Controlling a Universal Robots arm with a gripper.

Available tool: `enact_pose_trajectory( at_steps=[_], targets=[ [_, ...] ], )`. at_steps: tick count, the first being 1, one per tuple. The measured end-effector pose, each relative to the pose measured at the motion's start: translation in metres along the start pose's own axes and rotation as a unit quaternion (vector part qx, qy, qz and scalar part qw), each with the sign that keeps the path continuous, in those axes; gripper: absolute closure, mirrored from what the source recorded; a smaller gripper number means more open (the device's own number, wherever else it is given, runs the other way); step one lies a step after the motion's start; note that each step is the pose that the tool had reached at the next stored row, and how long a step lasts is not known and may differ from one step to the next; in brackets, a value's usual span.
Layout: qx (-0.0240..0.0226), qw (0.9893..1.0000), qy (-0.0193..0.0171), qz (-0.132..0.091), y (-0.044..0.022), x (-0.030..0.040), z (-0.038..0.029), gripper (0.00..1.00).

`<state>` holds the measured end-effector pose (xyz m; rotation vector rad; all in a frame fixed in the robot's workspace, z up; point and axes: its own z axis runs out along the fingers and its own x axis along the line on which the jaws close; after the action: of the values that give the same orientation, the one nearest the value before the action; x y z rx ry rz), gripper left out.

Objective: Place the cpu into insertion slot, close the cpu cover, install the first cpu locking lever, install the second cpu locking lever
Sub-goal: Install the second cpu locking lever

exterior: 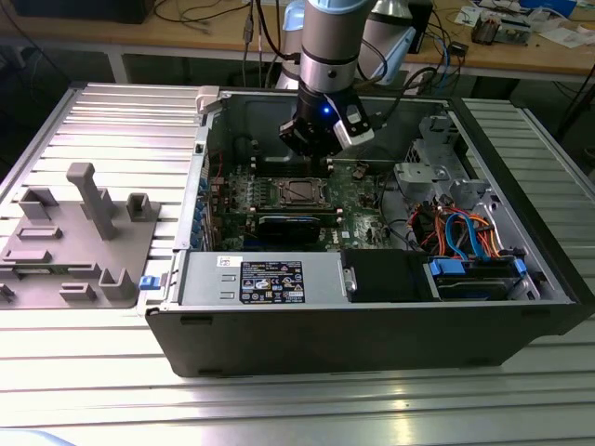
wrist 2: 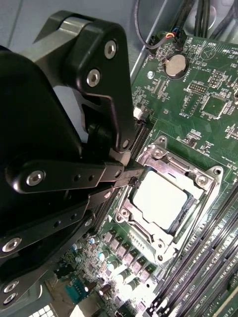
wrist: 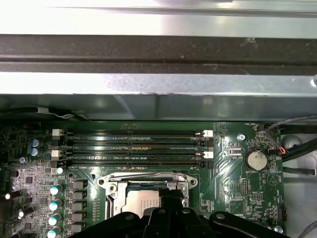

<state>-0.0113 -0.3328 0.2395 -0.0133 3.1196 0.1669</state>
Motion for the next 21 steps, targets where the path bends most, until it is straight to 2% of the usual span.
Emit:
enact_pose_trajectory(
  at_steps=[10, 21],
  targets=[
    [0.0001, 1.0, 0.0001, 0.0, -0.0074, 0.0001, -0.0009, 0.89],
    [0.0001, 1.0, 0.0, 0.0, -0.0088, 0.0001, -0.001, 0.89]
  ],
)
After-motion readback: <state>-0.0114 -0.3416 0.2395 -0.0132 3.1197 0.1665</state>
